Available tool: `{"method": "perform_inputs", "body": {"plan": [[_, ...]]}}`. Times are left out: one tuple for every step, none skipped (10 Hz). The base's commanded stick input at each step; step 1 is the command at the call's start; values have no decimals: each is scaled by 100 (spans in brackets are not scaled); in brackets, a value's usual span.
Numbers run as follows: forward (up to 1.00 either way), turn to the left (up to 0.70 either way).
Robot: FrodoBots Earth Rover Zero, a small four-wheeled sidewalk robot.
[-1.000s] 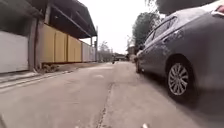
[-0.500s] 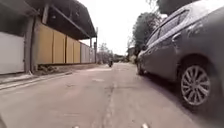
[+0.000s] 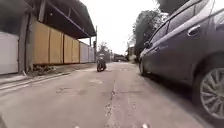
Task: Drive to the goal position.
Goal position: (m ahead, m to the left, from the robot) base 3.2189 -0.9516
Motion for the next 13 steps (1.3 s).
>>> {"method": "perform_inputs", "body": {"plan": [[70, 0], [70, 0], [70, 0], [70, 0], [70, 0], [70, 0], [70, 0], [70, 0], [70, 0], [70, 0], [70, 0], [70, 0], [70, 0]]}}
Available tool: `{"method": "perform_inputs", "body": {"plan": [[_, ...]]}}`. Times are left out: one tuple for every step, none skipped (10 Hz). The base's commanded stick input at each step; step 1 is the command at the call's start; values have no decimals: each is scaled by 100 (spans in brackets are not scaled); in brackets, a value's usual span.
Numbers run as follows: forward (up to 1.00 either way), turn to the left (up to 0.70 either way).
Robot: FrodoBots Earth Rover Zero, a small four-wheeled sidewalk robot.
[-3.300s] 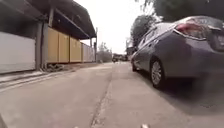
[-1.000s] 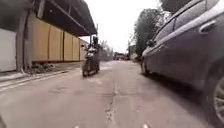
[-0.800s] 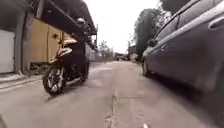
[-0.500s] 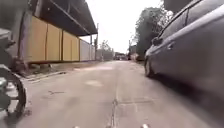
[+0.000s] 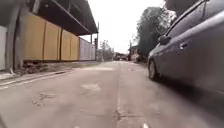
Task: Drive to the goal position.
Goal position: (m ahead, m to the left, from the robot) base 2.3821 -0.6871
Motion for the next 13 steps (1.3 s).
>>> {"method": "perform_inputs", "body": {"plan": [[70, 0], [70, 0], [70, 0], [70, 0], [70, 0], [70, 0], [70, -35], [70, -35], [70, -35], [70, -35], [70, 0], [70, 0], [70, 0]]}}
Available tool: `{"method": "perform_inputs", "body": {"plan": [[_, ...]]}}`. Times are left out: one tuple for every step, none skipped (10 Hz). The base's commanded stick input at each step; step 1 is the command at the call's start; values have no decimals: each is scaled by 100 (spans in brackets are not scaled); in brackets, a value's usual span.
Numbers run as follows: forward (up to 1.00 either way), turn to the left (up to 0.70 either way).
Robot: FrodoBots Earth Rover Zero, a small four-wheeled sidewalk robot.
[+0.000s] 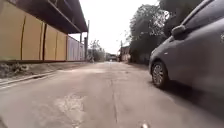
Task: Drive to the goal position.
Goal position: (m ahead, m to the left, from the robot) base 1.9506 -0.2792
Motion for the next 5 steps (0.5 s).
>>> {"method": "perform_inputs", "body": {"plan": [[70, 0], [70, 0], [70, 0], [70, 0], [70, 0]]}}
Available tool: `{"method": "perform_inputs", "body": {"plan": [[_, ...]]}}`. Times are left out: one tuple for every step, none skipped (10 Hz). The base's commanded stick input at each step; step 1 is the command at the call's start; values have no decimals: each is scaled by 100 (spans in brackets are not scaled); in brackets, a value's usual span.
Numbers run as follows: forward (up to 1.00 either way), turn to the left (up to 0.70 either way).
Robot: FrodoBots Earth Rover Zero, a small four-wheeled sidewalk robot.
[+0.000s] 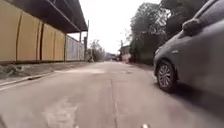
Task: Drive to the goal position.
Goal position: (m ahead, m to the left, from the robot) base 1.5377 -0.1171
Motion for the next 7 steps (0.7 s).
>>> {"method": "perform_inputs", "body": {"plan": [[70, 0], [70, 0], [70, 0], [70, 0], [70, 0], [70, 0], [70, 0]]}}
